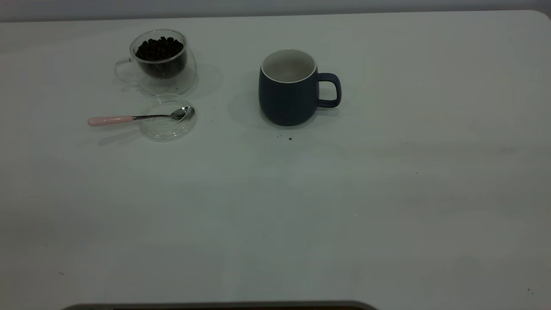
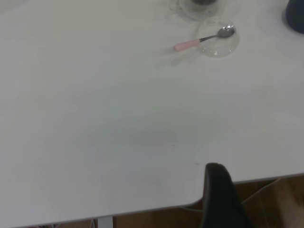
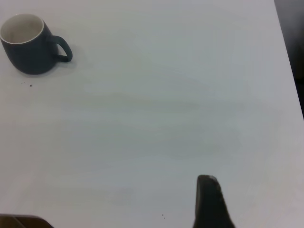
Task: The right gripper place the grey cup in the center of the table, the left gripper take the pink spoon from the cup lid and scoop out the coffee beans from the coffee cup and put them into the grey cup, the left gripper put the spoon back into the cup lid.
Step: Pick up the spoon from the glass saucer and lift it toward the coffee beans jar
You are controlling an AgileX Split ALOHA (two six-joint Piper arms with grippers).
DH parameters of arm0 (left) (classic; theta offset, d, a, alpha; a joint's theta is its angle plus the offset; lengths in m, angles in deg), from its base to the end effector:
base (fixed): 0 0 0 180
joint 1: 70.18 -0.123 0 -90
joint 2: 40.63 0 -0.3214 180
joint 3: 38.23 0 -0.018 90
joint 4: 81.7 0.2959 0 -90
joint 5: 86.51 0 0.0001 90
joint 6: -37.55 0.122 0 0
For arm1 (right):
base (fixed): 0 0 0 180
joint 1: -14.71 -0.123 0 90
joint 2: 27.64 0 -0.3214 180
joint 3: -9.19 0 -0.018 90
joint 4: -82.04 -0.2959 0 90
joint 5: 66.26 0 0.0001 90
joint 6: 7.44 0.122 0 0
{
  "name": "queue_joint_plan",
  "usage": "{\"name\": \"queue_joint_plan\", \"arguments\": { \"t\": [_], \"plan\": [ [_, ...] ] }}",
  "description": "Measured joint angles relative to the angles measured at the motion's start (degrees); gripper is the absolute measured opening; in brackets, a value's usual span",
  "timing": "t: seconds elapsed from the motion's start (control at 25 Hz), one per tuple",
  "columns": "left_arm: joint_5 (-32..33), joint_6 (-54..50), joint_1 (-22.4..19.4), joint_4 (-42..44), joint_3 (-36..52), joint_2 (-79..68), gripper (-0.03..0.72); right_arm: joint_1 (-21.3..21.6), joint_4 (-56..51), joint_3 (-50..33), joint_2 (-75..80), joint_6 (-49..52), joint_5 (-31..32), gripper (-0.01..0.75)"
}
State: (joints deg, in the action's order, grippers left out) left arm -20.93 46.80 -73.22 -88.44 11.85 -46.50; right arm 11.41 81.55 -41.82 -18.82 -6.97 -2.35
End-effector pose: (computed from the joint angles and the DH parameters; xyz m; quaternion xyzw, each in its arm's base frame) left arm 0.0195 -0.0120 0.2732 0.0521 0.8696 -0.0061 0.4910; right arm 0.0305 0.0027 0.2687 -0.0219 0.8816 0.0198 0.4711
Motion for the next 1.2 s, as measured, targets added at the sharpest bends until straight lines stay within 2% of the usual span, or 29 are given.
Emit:
{"name": "queue_joint_plan", "arguments": {
  "t": [0.92, 1.08, 1.2],
  "plan": [
    [-0.58, -0.17, 0.00, 0.00, -0.14, 0.00, 0.468, 0.00, -0.11, 0.00, -0.01, 0.00, 0.05, 0.506],
    [-8.15, -0.62, 0.00, 0.17, -0.98, -2.61, 0.451, 0.00, -0.11, 0.00, -0.01, 0.00, 0.05, 0.506],
    [-13.75, -5.46, 0.00, 0.17, -1.00, -10.53, 0.422, 0.00, -0.11, 0.00, -0.06, 0.00, 0.05, 0.506]
  ]
}}
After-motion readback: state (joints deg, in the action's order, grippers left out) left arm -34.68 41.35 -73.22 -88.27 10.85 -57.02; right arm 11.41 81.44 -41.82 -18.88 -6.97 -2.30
